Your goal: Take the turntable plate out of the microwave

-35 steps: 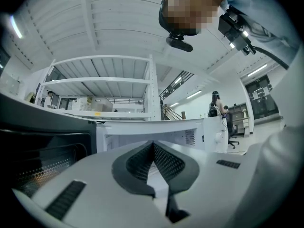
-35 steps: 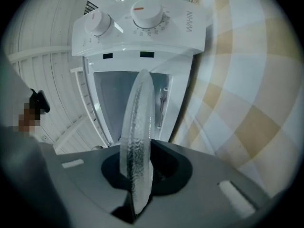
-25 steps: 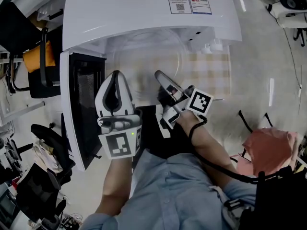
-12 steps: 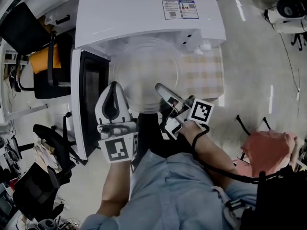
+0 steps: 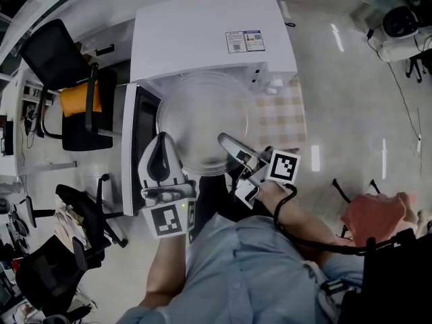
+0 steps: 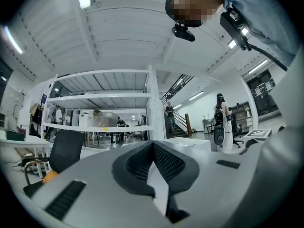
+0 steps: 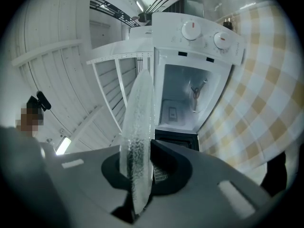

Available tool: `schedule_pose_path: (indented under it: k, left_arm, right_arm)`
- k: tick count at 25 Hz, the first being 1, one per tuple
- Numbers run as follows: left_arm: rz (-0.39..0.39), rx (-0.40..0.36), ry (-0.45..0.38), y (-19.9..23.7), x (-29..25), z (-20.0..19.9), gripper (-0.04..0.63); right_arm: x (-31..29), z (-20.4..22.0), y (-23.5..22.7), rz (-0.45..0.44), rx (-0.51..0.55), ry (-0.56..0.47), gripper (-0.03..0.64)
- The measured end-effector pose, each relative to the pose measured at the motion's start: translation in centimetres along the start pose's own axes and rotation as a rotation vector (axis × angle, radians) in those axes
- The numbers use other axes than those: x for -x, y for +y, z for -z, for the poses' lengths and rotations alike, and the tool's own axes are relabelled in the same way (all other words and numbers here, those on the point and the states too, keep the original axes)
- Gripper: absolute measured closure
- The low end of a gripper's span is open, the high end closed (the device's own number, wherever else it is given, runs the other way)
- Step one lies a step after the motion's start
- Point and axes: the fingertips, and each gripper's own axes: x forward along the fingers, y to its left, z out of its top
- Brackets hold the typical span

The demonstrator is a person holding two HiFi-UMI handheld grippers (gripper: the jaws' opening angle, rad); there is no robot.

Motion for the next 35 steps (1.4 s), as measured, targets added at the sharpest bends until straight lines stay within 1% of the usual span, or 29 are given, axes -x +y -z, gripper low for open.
schedule_pose_path:
  k: [3,6,10,13,16,21,26,29,35]
  left_arm:
    - [-0.006,-0.002,-0.021,0.2,0.5,-1.9,0.588]
    - [-0.009,-0.008,-0.042,0.3,0.2,-3.4,0.588]
    - [-0.007,-0.017,-0.066,0.3,-0.7,-4.8,0.588]
    - [-0.002,-0.025,-0.077,0.4,-1.7,-5.1,0.588]
    - [0.005,-0.019,-0.073,0.4,-2.8,-4.8,0.588]
    - [0.035,-0.008,-0.055,0.3,-4.4,-3.6,0.588]
    - [0.07,0.02,-0.029,0.3,-5.7,-2.6,0.588]
    - [0.085,0.024,-0.009,0.4,-6.4,-1.9,0.588]
    - [0.109,0.065,0.011,0.8,-7.5,-1.4,0.588]
  right_arm:
    - [-0.3,-0.3,1.9,-0.012,0.014,0.009,0.589]
    - [-0.7,-1.5,3.1,-0.019,0.026,0.001,0.588]
    - [-1.5,-3.8,3.5,-0.015,0.042,-0.031,0.588]
    - [-2.2,-5.6,3.1,-0.013,0.049,-0.059,0.588]
    - [-3.0,-7.2,2.3,0.002,0.055,-0.081,0.588]
    - [-3.9,-8.7,0.7,0.027,0.03,-0.115,0.588]
    - [-4.8,-9.7,0.4,0.018,0.015,-0.151,0.588]
    - [-5.4,-10.3,0.0,0.019,-0.018,-0.179,0.584]
    - [-6.5,-11.8,-0.3,0.062,-0.046,-0.236,0.584]
